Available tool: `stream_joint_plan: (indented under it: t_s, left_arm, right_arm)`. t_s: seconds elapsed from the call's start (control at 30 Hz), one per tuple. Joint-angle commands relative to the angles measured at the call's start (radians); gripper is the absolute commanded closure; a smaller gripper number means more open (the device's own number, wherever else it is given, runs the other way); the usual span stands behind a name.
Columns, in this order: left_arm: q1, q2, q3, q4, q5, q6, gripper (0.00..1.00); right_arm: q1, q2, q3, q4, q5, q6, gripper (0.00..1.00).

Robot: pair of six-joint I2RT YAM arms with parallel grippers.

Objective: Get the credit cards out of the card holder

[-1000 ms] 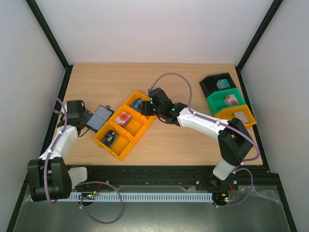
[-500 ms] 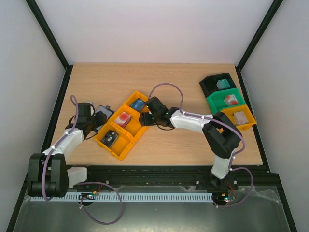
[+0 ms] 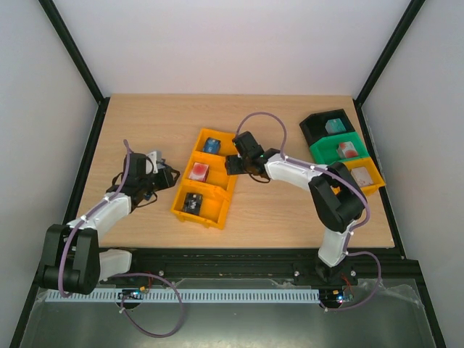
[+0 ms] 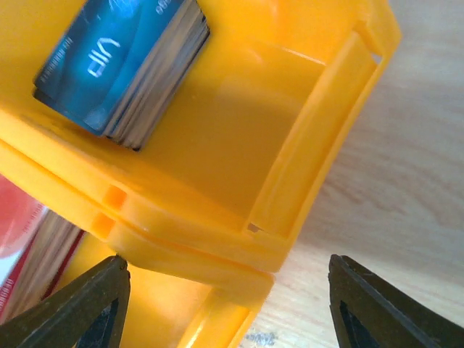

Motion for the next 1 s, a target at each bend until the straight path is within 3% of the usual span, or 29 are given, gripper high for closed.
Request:
stream_joint_plan:
  t_s: [0.0,0.17,0.3,0.43,0.6,0.97]
  left_arm:
    - [-0.008,-0.003,-0.018,0.064,0.1,0.036,0.54]
    - [-0.009,-0.009,-0.03,0.093,0.095,0.031,0.44]
    - [-0.014,-0.003,-0.052,0.173,0.103,0.003,0.34]
    - [-0.044,0.016,-0.086,0.265,0.086,-0.031,0.32]
    - [-0.111,0.041,-0.116,0.379,0.038,-0.062,0.37]
    - [-0.165,0.096,-0.136,0.432,-0.078,-0.088,0.53]
  right_arm:
    - [-0.011,-0.031,0.085,-0.068,-0.029,-0.12,0.28]
    - [0.025,-0.067,0.095,-0.022,-0.153,0.016,0.31]
    - [0.067,0.004,0.097,0.093,-0.267,0.207,0.2]
    - [0.074,0.086,0.163,0.063,-0.276,0.225,0.2]
    - [0.074,0.178,0.215,0.022,-0.277,0.238,0.26]
    - [0.075,0.285,0.281,-0.008,-0.158,0.24,0.37]
